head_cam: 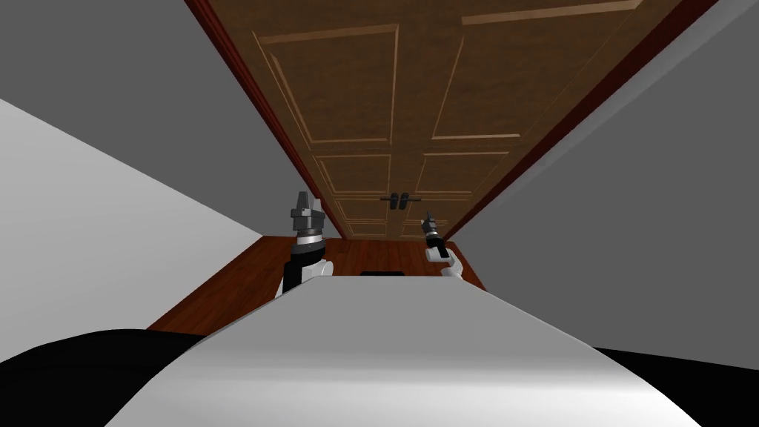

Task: Pull the door open

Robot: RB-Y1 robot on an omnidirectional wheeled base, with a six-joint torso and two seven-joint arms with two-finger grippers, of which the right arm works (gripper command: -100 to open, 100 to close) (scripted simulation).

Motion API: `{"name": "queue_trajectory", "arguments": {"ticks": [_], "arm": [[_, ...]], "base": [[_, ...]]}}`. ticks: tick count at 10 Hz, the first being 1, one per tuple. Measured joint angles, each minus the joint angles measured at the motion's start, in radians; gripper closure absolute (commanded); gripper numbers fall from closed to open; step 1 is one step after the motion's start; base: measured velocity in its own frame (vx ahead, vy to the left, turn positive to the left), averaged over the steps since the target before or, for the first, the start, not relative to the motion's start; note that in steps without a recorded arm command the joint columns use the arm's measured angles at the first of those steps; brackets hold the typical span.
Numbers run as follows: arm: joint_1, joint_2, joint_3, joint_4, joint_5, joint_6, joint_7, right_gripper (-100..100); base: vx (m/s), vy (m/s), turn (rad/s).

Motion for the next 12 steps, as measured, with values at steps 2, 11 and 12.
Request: {"name": "queue_trajectory", "arguments": {"ticks": [2, 11, 12], "arm": [[-0.021, -0.01, -0.004, 0.048, 0.0, 0.008, -0.005, -100], [-0.058, -0.071, -0.051, 0.18, -0.016, 0.035, -0.03, -100], [-0.047, -0.096, -0.065, 0.192, -0.025, 0.027, -0.042, -100]], "base": [[0.175, 0.031, 0.068], [0.11, 0.018, 0.056], [0.142, 0.013, 0.107]]}}
